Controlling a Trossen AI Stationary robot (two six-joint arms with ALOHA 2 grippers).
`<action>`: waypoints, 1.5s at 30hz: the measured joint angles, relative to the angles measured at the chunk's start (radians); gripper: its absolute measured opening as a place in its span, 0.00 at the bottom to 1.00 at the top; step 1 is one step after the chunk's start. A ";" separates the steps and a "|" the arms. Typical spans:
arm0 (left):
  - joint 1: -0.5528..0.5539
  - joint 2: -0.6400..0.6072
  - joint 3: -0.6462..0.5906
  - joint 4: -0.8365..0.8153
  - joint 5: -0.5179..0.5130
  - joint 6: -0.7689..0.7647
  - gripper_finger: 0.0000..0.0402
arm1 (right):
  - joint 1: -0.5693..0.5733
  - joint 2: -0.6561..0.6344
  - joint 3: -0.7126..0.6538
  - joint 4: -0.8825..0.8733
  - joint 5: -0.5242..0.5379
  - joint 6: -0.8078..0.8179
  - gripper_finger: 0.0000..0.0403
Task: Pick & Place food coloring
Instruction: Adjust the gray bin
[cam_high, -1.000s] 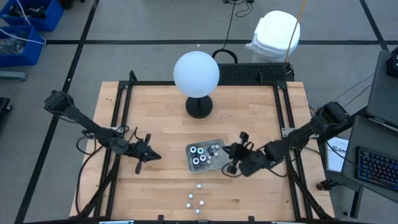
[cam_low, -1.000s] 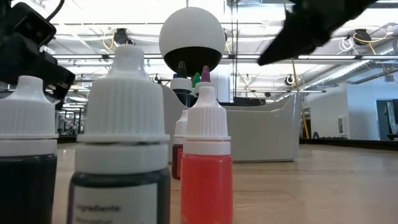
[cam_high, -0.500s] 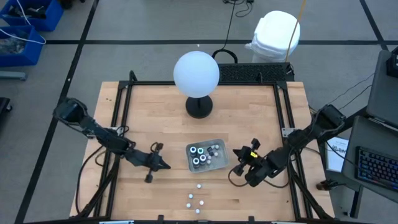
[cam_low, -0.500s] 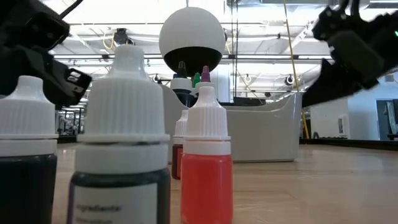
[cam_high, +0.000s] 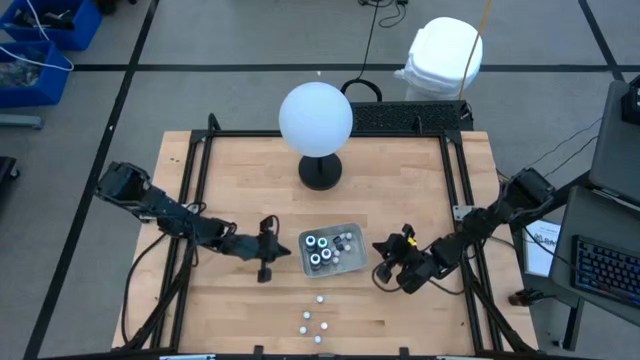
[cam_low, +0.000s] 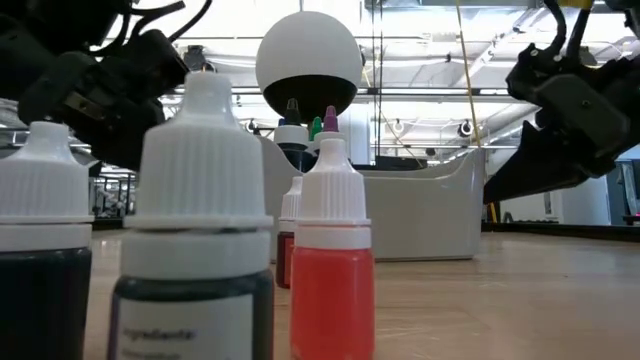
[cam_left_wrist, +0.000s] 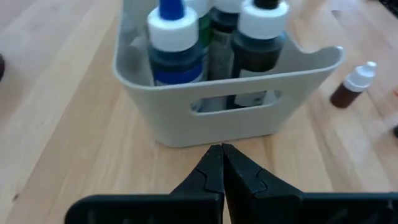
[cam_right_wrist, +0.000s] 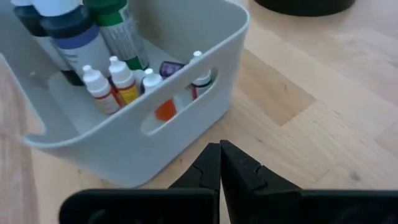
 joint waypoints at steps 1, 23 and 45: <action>0.004 0.000 0.000 -0.004 0.000 -0.007 0.01 | -0.006 0.004 -0.001 0.011 0.000 -0.005 0.00; 0.009 0.000 0.000 0.065 -0.017 -0.006 0.01 | -0.158 0.263 -0.002 0.469 -0.195 -0.190 0.00; 0.007 0.000 -0.002 0.059 -0.014 -0.011 0.02 | -0.077 0.377 0.044 0.594 -0.150 -0.141 0.00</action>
